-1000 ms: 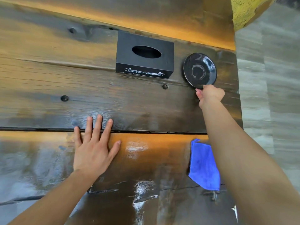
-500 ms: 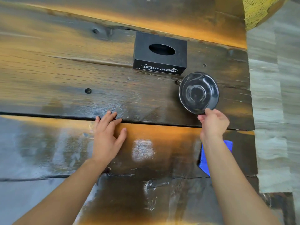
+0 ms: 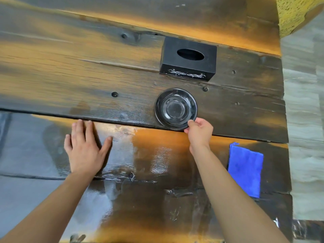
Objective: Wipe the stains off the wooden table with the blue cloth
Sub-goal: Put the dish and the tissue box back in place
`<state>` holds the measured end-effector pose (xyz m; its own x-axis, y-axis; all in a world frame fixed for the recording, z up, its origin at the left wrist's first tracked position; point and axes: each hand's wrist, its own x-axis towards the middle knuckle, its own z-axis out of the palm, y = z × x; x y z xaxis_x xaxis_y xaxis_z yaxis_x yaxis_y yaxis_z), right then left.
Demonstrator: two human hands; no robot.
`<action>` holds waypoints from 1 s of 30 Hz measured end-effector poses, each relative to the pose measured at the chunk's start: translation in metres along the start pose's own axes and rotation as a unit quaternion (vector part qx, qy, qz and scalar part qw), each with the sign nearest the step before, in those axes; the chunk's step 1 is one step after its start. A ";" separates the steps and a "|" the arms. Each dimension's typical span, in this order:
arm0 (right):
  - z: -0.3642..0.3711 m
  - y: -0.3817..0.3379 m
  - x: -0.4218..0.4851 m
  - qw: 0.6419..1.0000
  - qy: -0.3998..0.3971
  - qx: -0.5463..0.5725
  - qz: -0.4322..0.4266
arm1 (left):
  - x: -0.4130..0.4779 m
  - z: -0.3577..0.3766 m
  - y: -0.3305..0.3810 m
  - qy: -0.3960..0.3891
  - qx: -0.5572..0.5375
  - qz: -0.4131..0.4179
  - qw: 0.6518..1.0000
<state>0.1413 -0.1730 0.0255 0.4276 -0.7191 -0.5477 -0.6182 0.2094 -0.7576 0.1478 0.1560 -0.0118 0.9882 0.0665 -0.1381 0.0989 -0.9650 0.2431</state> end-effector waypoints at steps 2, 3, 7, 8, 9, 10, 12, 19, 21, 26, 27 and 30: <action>0.002 -0.001 0.003 1.000 0.005 -0.016 -0.001 | 0.000 0.000 0.002 -0.002 0.013 0.003 1.000; 0.002 -0.002 0.003 1.000 0.005 -0.022 -0.003 | 0.000 0.000 0.002 -0.003 0.016 0.003 1.000; -0.002 -0.005 0.003 0.998 0.001 -0.066 -0.005 | -0.001 -0.001 0.003 -0.008 0.023 0.004 1.000; -0.004 -0.005 0.005 0.996 -0.002 -0.086 -0.008 | -0.001 -0.002 0.004 -0.009 0.025 0.004 1.000; -0.005 -0.007 0.006 0.994 -0.006 -0.112 -0.016 | -0.001 -0.003 0.004 -0.011 0.026 0.004 1.000; -0.006 -0.010 0.009 0.990 -0.007 -0.136 -0.027 | -0.001 -0.003 0.004 -0.013 0.028 0.003 1.000; -0.009 -0.020 0.016 0.982 0.017 -0.179 -0.062 | 0.000 -0.004 0.005 -0.014 0.032 0.003 0.999; 0.001 -0.118 0.082 0.960 0.087 -0.190 -0.187 | 0.001 -0.002 0.005 -0.010 0.033 0.003 0.999; 0.012 -0.145 0.103 0.967 0.054 -0.187 -0.166 | 0.002 -0.002 0.005 -0.010 0.035 0.005 0.999; 0.034 -0.175 0.129 0.971 -0.019 -0.211 -0.110 | 0.003 0.000 0.003 -0.010 0.040 0.002 0.999; 0.038 -0.176 0.133 0.972 -0.013 -0.210 -0.106 | 0.004 0.000 0.003 -0.009 0.041 0.003 0.999; 0.045 -0.179 0.142 0.972 0.031 -0.214 -0.094 | 0.004 0.001 0.003 -0.009 0.044 0.002 0.999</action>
<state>0.3425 -0.2828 0.0668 0.5264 -0.7599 -0.3814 -0.7571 -0.2148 -0.6169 0.1517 0.1532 -0.0126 0.9862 0.0594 -0.1546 0.0842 -0.9836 0.1593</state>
